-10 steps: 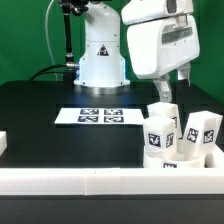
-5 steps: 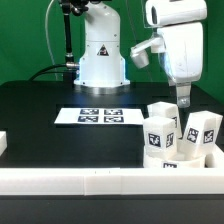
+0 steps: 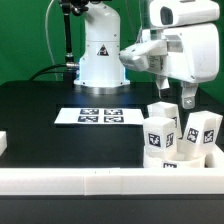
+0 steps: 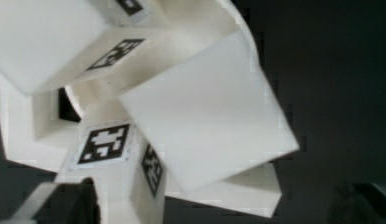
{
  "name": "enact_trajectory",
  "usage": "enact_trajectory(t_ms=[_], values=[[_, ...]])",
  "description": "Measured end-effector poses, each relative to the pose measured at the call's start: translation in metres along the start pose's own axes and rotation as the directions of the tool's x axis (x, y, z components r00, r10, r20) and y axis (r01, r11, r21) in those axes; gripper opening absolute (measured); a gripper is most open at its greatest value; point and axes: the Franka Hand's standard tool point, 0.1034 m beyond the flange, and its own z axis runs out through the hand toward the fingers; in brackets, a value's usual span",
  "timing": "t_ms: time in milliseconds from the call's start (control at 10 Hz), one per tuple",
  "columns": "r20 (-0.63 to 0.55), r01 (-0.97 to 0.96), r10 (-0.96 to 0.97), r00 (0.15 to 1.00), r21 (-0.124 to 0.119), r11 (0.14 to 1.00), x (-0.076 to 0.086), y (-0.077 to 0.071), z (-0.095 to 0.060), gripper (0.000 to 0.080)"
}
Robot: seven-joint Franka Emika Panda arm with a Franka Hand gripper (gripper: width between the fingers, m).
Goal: Assemble stool
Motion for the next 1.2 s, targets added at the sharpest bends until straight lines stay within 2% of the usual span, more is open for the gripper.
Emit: enact_trajectory(t_ms=[500, 900, 1000, 1100, 1200], values=[[0.024, 0.336, -0.336, 0.941, 0.018, 0.942, -0.010, -0.003, 0.004, 0.0649], [0.020, 0.338, -0.338, 0.941, 0.023, 0.941, -0.011, -0.006, 0.007, 0.0622], [0.020, 0.338, -0.338, 0.941, 0.023, 0.941, -0.012, -0.006, 0.007, 0.0445], [0.020, 0.334, -0.334, 0.942, 0.023, 0.942, -0.014, -0.006, 0.007, 0.0445], [0.020, 0.331, -0.332, 0.943, 0.023, 0.943, -0.014, -0.006, 0.007, 0.0335]])
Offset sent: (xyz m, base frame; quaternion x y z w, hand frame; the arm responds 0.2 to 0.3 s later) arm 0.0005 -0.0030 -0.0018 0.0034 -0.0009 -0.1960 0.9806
